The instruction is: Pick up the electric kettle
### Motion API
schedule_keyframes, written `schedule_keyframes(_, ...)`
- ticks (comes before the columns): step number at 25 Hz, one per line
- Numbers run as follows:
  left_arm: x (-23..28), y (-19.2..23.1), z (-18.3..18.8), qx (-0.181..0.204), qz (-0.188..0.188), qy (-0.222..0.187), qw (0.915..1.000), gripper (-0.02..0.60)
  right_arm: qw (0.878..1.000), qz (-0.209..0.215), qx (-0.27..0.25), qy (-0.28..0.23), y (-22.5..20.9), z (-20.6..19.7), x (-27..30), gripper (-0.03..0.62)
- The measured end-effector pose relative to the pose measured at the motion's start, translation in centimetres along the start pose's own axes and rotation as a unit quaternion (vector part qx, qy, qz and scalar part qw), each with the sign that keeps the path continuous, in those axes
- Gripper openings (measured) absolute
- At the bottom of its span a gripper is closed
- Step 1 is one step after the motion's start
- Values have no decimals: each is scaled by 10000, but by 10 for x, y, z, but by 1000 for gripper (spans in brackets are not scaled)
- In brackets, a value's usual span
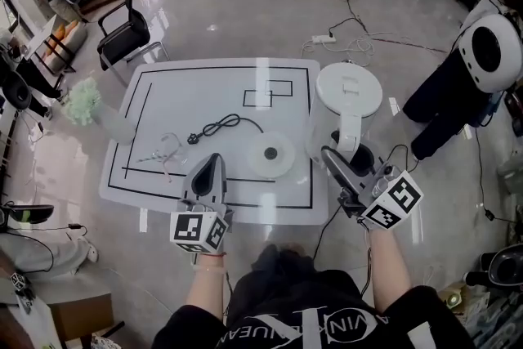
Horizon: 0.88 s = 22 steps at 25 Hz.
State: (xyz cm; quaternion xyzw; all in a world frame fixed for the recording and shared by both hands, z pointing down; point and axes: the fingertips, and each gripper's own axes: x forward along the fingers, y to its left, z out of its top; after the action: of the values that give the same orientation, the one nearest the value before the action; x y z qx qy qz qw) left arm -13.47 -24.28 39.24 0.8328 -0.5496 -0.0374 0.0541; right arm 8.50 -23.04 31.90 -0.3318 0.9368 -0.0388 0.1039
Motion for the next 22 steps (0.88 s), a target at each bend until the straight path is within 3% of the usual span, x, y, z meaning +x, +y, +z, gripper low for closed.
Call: schedule_keyframes(22,3,6,9,-8,40,-24,10000,11,9994,-328,-100,5,-13,5,-20,144)
